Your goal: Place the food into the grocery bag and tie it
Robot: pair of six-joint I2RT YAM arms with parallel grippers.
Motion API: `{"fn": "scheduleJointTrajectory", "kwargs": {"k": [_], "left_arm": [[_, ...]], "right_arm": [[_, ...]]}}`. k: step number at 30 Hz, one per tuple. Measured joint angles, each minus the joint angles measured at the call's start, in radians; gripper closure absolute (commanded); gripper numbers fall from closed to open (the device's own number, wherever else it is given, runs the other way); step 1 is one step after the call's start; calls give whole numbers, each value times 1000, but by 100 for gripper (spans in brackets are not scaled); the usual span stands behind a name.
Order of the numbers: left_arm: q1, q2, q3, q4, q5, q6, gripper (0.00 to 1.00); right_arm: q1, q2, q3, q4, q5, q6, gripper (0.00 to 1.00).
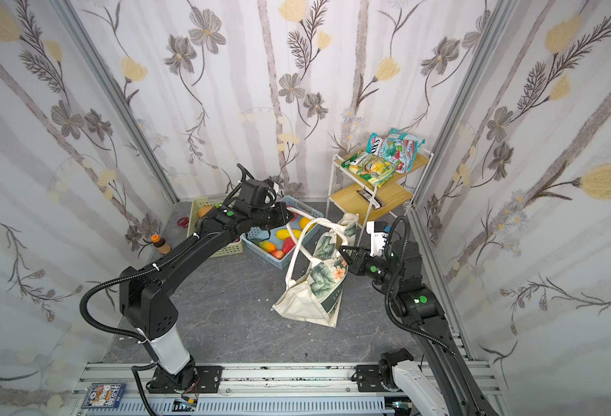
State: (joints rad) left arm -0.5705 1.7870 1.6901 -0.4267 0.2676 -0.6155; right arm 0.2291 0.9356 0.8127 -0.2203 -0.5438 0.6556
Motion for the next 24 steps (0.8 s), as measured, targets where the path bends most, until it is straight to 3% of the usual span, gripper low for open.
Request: {"fn": "scheduleJointTrajectory", "kwargs": {"k": [9,16,19,24], "left_arm": [[-5,-9,-145,25,81,-3,100],[-6,-131,-327,32,83,-17,100],[38,-214,-389,56,106,-21,100],[118,-334,-408,8,157,-11,100]], "right_arm": [[-148,-72,-94,48,20,151,100],[-240,-74,-179,97,11,280,100],[-289,-76,-207,107,-28,323,100],[-347,-57,-241,163,-234,375,100]]}}
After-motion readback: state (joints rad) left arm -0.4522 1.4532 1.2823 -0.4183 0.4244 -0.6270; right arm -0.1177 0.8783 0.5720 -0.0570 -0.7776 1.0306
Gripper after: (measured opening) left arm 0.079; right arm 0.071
